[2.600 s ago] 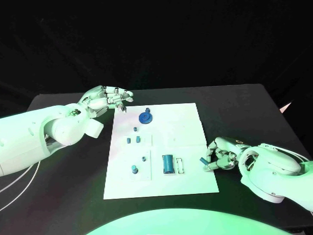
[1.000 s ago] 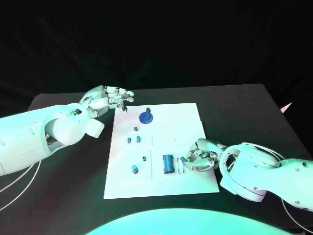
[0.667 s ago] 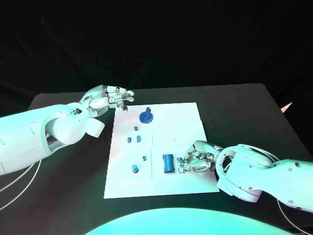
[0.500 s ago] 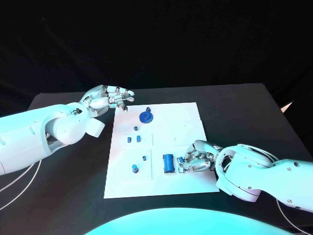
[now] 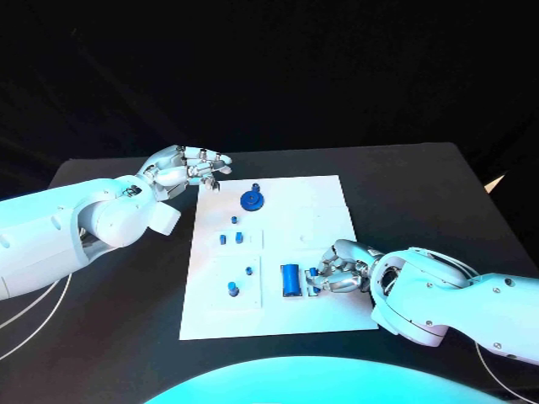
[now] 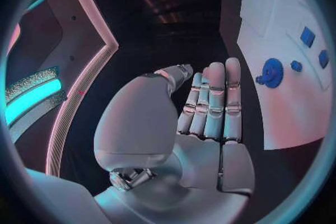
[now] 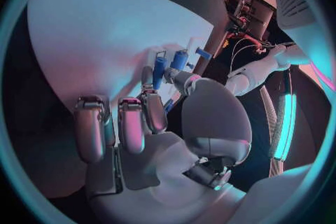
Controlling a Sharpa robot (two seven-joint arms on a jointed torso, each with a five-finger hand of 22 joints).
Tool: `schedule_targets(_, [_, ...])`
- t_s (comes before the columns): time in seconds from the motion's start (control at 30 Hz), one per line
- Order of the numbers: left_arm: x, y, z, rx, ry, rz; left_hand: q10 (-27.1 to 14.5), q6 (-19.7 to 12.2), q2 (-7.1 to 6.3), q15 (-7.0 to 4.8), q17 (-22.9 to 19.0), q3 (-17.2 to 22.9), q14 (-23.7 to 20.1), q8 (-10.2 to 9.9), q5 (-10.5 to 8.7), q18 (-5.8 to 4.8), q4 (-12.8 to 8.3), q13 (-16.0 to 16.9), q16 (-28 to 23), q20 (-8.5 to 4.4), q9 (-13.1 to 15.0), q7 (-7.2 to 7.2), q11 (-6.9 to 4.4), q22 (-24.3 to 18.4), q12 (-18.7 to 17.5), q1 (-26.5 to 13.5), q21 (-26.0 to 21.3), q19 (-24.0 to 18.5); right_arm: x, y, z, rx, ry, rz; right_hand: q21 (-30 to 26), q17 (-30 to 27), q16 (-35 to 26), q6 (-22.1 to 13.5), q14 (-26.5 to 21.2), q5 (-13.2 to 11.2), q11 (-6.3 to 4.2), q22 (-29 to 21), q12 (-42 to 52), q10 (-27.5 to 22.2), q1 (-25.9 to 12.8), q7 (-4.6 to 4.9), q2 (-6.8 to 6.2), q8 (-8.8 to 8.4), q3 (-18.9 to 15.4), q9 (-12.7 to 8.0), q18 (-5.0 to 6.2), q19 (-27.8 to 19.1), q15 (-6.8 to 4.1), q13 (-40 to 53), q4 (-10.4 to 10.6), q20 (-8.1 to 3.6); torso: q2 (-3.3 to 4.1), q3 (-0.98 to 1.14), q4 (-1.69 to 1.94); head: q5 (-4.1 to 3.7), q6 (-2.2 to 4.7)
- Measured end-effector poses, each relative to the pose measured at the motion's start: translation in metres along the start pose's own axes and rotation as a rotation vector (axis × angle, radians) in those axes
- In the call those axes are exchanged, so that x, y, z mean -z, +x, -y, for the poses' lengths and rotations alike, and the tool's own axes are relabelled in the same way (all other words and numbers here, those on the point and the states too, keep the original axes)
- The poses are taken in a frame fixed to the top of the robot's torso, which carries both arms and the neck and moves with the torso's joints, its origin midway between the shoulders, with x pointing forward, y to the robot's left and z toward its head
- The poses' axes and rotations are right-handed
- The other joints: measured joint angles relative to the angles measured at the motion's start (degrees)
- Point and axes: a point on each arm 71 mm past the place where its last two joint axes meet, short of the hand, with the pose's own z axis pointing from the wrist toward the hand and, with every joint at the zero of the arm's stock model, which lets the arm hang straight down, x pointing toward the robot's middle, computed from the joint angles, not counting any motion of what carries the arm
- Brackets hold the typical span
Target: Assemble the parts on the task board
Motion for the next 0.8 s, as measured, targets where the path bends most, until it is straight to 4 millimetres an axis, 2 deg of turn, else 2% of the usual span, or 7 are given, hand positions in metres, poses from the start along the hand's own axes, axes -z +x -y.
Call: schedule_targets(0.8, [0.0002,-0.0007,-0.0003,0.000,-0.004,0.001,0.0,0.0,0.00,0.00,0.0,0.0,0.0,0.3,0.00,0.01,0.0,0.0,0.0,0.00,0.0,0.00,0.00,0.0,0.0,0.0,0.0,0.0,0.0029,0.0012,-0.0026,0.001,-0.007,-0.003,0.0,0.0,0.0,0.3,0.0,0.0,0.00,0.0,0.2,0.0,0.0,0.09,0.00,-0.04,0.0,-0.1,0.00,0.0,-0.01,0.0,0.0,0.00,-0.05,-0.01,-0.04,0.19,-0.24])
